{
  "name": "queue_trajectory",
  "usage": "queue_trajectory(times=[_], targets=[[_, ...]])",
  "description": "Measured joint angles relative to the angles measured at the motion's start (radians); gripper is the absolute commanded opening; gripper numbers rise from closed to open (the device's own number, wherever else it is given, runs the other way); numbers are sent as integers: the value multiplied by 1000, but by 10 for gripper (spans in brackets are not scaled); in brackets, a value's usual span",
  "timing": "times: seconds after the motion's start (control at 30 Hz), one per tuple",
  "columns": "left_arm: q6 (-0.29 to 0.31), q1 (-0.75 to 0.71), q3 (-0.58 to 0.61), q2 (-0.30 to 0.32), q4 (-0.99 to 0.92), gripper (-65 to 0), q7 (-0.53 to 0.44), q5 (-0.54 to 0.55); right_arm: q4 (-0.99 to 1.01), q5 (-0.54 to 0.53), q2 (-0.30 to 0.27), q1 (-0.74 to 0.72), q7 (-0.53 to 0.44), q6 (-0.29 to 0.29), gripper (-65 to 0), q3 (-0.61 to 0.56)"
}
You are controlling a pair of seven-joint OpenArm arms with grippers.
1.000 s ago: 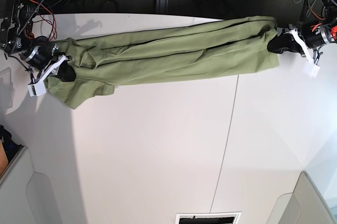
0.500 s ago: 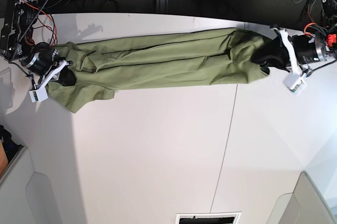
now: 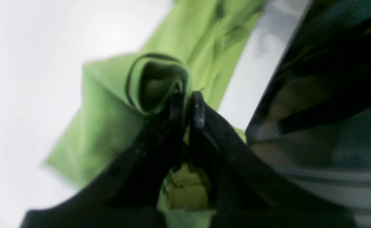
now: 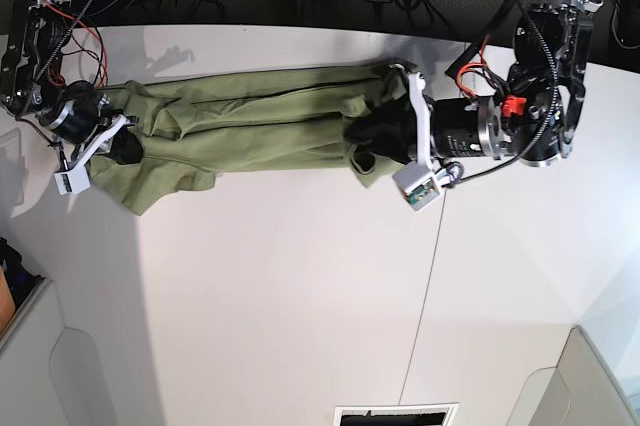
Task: Layout the t-shirt on the table in an organized manner, then fold the t-shirt properly
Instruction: 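Fold the shirt end with the left gripper toward the right gripper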
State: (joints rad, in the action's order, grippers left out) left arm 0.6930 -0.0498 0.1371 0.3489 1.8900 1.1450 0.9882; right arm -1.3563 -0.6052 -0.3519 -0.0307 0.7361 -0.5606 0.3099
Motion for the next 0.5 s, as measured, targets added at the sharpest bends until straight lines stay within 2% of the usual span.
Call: queue_trajectory(times=[0.1,0.27,0.4,0.5], targets=[[1,48,62,-94,-107,-650,-15,-101,0,0,0,0,-3,0,-650,0],[-3,147,96,-208,-308,-650,-28,-140,0,0,0,0,-3,0,-650,0],[-4,203,95,-257,-428,-650,-24,-147,0,-4,0,0,-2,0,-650,0],[-4,214,93,-286,-446,-650,-26,-140,0,-3,0,0,-2,0,-650,0]])
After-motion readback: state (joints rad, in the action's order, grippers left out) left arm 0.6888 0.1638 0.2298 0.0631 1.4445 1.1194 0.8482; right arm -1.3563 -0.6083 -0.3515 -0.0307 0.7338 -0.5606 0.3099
